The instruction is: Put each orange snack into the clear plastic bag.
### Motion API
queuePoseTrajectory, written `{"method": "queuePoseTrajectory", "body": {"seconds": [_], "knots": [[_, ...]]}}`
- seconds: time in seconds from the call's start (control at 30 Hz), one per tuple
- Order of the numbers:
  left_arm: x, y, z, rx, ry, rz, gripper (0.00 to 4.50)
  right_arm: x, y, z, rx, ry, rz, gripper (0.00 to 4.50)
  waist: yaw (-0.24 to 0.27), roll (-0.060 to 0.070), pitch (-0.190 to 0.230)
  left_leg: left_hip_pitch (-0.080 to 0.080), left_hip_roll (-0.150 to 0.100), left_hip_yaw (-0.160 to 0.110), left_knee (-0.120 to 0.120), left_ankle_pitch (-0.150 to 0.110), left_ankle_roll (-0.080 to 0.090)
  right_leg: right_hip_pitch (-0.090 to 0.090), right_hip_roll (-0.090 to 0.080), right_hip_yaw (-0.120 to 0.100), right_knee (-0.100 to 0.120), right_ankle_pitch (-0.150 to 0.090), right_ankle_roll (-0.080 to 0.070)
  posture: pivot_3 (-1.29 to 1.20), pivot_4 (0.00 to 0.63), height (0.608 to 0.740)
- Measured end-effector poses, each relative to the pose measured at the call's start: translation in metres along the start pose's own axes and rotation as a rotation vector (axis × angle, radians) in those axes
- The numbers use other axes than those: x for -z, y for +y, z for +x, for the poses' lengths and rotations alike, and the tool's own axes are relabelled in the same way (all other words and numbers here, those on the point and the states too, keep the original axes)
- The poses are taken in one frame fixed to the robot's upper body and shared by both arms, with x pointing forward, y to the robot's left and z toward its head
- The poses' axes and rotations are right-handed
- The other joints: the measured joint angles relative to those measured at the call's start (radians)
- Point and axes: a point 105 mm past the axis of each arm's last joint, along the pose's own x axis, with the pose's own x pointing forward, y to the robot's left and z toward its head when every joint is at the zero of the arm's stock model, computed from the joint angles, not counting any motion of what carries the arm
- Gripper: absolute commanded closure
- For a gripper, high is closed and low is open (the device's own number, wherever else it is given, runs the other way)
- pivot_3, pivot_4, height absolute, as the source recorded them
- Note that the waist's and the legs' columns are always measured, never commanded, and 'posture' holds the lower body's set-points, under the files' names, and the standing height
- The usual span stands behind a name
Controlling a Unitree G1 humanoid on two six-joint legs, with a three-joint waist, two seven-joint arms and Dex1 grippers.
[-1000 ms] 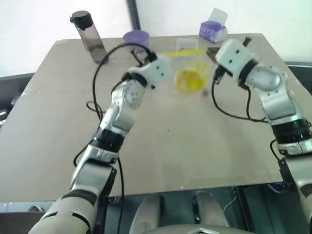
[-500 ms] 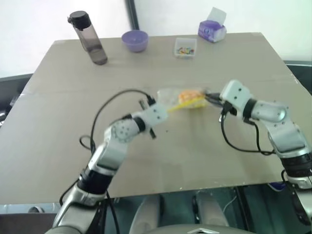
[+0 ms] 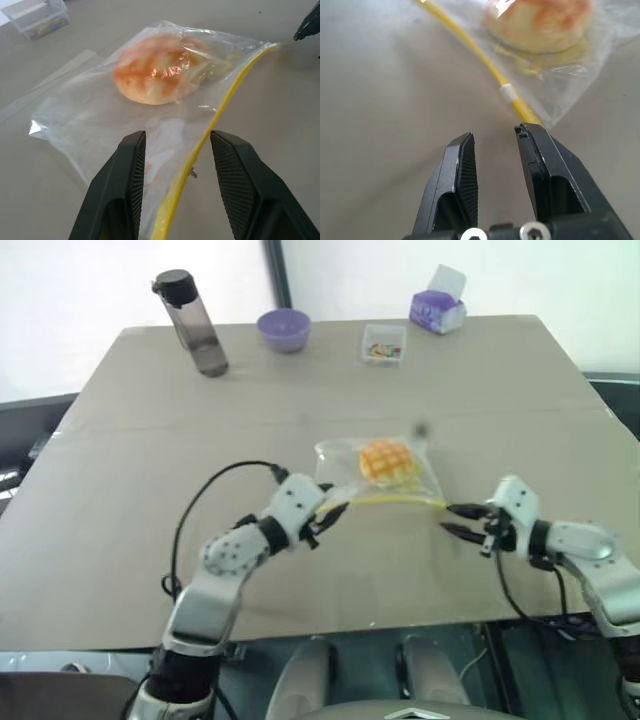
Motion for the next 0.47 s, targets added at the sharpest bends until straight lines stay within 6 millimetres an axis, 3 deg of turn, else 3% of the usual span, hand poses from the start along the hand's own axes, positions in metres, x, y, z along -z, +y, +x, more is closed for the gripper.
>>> {"method": "queuePoseTrajectory", "body": {"seconds": [0.23,0.3,0.47], "knots": [[0.025,0.014,-0.068,-0.053,0.077,-0.234,2.28,0.009,0.015,-0.061,-0.055,-0.066,0.286,3.03,0.0,0.0,0.0,0.009,0.001,0.0,-0.004,-0.001,0.001,0.01,0.0,-0.001,-0.005,0.0,0.0,0.0,0.15,0.74],[0.02,0.016,-0.083,-0.044,0.071,-0.235,2.28,0.008,0.017,-0.069,-0.074,-0.065,0.289,3.03,0.004,0.0,0.0,0.018,0.002,0.0,-0.007,-0.001,0.001,0.02,0.0,-0.002,-0.011,0.0,0.0,0.0,0.15,0.74],[0.017,0.017,-0.097,-0.015,0.073,-0.259,2.28,0.007,0.015,-0.073,-0.067,-0.063,0.267,3.03,0.009,0.0,0.0,0.017,0.002,0.0,-0.007,-0.001,0.001,0.02,0.0,-0.002,-0.015,0.0,0.0,0.0,0.15,0.74]]}}
